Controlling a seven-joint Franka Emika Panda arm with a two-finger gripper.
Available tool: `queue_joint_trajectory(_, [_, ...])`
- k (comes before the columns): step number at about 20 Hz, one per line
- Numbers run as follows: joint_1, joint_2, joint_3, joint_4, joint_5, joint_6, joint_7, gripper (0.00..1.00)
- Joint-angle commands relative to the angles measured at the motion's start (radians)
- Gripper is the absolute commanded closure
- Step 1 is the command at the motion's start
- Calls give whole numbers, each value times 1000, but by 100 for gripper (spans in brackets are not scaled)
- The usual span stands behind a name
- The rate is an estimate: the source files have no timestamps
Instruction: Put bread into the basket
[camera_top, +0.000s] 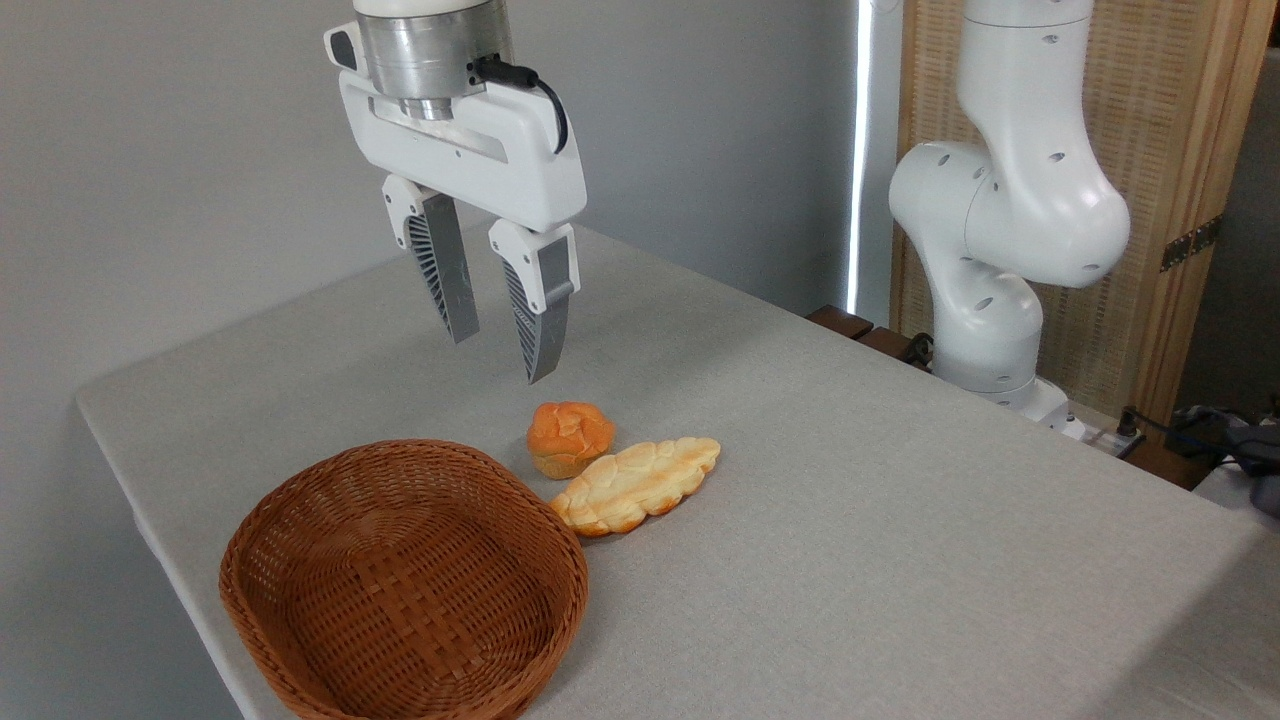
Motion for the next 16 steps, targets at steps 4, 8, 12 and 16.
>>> queue_joint_trajectory(4, [-6,-181,-2,-255,-4,96,205,0])
queue_joint_trajectory(8, [-9,-255,-28,-404,-1,90,359,0])
queue_joint_trajectory(12, [-9,-274,-73,-527,30,90,360,0])
queue_joint_trajectory(16, [-9,-271,-126,-617,106,113,362,0])
